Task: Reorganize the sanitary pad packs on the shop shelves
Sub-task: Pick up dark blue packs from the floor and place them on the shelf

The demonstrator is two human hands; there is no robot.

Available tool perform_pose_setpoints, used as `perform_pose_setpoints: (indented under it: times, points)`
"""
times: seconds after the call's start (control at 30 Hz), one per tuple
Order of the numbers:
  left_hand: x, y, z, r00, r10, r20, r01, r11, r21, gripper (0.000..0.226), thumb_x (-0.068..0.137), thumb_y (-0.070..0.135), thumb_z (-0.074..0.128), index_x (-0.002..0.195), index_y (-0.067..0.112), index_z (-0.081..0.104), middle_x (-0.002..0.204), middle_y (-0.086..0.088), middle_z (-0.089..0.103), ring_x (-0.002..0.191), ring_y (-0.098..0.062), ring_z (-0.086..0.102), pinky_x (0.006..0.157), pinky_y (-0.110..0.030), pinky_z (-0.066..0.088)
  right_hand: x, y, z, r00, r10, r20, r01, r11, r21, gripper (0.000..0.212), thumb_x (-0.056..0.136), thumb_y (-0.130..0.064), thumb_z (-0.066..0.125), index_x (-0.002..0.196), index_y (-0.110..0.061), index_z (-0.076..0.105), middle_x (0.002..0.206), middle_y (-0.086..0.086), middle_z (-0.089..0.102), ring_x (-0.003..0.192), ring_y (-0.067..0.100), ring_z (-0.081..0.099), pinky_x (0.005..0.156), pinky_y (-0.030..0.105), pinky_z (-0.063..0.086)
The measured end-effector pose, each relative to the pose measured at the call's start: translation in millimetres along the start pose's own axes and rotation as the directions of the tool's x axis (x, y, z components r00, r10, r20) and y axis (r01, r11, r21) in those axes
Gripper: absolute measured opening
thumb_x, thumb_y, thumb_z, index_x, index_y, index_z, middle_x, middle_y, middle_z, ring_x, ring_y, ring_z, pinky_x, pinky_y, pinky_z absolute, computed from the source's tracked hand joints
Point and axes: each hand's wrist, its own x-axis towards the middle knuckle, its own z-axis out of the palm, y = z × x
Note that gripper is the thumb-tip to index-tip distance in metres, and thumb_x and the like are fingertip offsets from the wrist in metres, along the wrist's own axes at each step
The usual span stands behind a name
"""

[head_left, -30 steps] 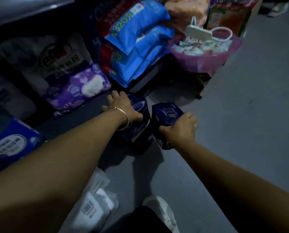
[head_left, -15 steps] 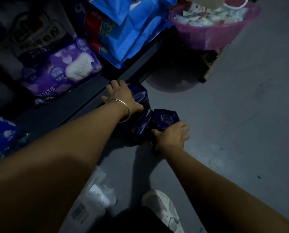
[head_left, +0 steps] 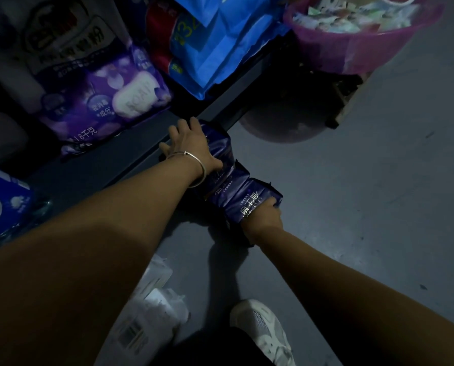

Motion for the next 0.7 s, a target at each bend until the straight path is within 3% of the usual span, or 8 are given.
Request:
perform_pose_setpoints:
  times: [0.1, 0.2, 0.33, 0.5, 0.63, 0.7]
  points:
    - [3.9, -5.9, 3.1, 0.999, 0.005, 0.052, -0.006, 1.0, 0.024, 0.107, 0.076, 0.046, 0.071, 0.149, 0.011, 0.0, 0.151, -0.015, 0.014, 0.139, -0.032, 0.013, 0.106, -0.052, 0.024, 0.8, -3.3, -6.0, 0.997, 0.026, 0.073, -0.014, 0.987, -0.16, 0.079, 0.09, -0.012, 0.057, 0.145, 0.004, 0.004, 0.141, 0.021, 0.04, 0.128, 0.032, 0.043, 0.101, 0.039, 0.041]
    - [3.3, -9.3, -0.4, 0.993, 0.014, 0.119, -0.017, 1.0, 0.022, 0.109, 0.075, 0.054, 0.067, 0.15, 0.013, -0.001, 0.154, -0.014, 0.01, 0.141, -0.032, 0.01, 0.107, -0.052, 0.021, -3.9, -10.9, -20.3, 0.998, -0.052, 0.044, 0.063, 0.941, -0.333, 0.059, 0.092, -0.013, 0.053, 0.142, -0.001, 0.024, 0.135, 0.015, 0.05, 0.122, 0.03, 0.051, 0.094, 0.038, 0.043]
    - [-2.8, -17.7, -20.3, 0.993, 0.054, 0.108, -0.055, 0.998, 0.007, 0.097, 0.078, 0.058, 0.062, 0.148, 0.014, 0.012, 0.152, -0.011, 0.015, 0.14, -0.03, 0.014, 0.109, -0.052, 0.021, -17.7, -39.0, -35.7, 0.963, -0.269, 0.012, 0.253, 0.889, -0.382, 0.035, 0.096, -0.014, 0.045, 0.129, -0.007, 0.042, 0.126, 0.013, 0.055, 0.113, 0.03, 0.055, 0.083, 0.035, 0.045]
    - [-21.3, -44.2, -72.3, 0.99, 0.137, -0.019, -0.137, 0.99, -0.028, 0.073, 0.083, 0.04, 0.065, 0.143, 0.018, 0.031, 0.146, -0.011, 0.03, 0.134, -0.031, 0.029, 0.109, -0.045, 0.028, -51.9, -94.2, -49.0, 0.807, -0.588, 0.062, 0.569, 0.743, -0.353, 0.038, 0.092, -0.011, 0.048, 0.13, -0.009, 0.047, 0.12, 0.016, 0.056, 0.108, 0.033, 0.056, 0.09, 0.045, 0.048]
    - [-50.1, -76.7, -134.5, 0.981, 0.127, -0.144, -0.135, 0.99, -0.044, 0.059, 0.083, 0.032, 0.066, 0.136, 0.015, 0.044, 0.136, -0.012, 0.04, 0.127, -0.032, 0.039, 0.106, -0.042, 0.034, -96.8, -150.5, -67.4, 0.606, -0.795, 0.022, 0.741, 0.554, -0.379, 0.023, 0.084, -0.011, 0.055, 0.106, -0.006, 0.06, 0.108, 0.016, 0.058, 0.101, 0.035, 0.056, 0.081, 0.037, 0.046]
    - [-67.3, -93.5, -173.0, 0.967, 0.121, -0.225, -0.144, 0.986, -0.09, 0.052, 0.083, 0.026, 0.067, 0.13, 0.011, 0.05, 0.129, -0.014, 0.044, 0.121, -0.031, 0.044, 0.103, -0.036, 0.036, -124.2, -183.0, -79.1, 0.523, -0.852, -0.002, 0.789, 0.486, -0.377, 0.026, 0.083, -0.01, 0.056, 0.108, -0.008, 0.063, 0.109, 0.015, 0.059, 0.103, 0.034, 0.055, 0.079, 0.034, 0.042]
